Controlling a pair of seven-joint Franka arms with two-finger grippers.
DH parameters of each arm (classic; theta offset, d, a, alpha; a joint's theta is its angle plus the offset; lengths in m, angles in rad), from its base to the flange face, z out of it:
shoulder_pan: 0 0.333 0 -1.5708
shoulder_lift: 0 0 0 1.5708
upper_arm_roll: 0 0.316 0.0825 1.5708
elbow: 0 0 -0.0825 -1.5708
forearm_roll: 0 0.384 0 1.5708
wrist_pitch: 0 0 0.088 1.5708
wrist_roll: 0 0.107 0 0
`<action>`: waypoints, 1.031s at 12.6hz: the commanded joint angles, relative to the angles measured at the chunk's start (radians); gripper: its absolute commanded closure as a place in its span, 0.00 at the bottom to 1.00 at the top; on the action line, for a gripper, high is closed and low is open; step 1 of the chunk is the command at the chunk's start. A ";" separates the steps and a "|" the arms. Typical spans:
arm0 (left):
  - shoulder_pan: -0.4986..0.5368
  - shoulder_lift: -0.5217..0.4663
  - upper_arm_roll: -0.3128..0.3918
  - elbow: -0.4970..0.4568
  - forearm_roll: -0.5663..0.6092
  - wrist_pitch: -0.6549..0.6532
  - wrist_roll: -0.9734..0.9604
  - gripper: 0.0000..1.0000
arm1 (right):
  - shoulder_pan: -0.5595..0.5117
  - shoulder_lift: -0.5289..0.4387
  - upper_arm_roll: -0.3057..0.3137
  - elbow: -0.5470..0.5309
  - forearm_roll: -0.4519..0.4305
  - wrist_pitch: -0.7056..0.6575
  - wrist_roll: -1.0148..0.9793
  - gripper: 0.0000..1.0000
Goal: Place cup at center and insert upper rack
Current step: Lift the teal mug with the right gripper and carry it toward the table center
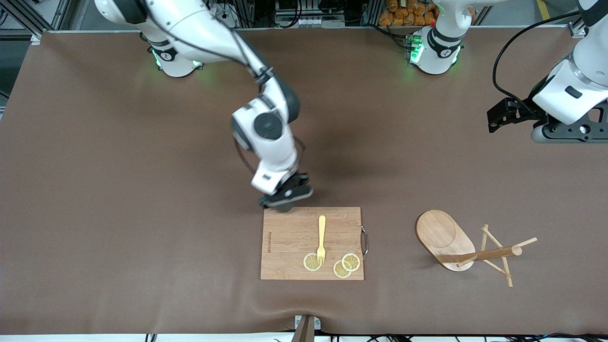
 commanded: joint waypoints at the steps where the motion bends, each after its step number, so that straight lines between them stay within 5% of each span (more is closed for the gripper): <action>1: 0.008 -0.002 -0.010 -0.018 0.024 -0.004 -0.002 0.00 | 0.090 0.009 -0.015 0.008 0.012 0.002 0.165 1.00; 11: 0.001 0.003 -0.024 -0.055 0.026 0.033 -0.016 0.00 | 0.219 0.058 -0.015 0.005 0.012 -0.001 0.370 1.00; 12: 0.001 0.004 -0.032 -0.056 0.027 0.039 -0.019 0.00 | 0.219 0.058 -0.015 0.006 0.007 -0.001 0.356 0.85; 13: 0.001 0.006 -0.033 -0.056 0.027 0.039 -0.021 0.00 | 0.217 0.058 -0.015 0.008 0.003 -0.001 0.356 0.25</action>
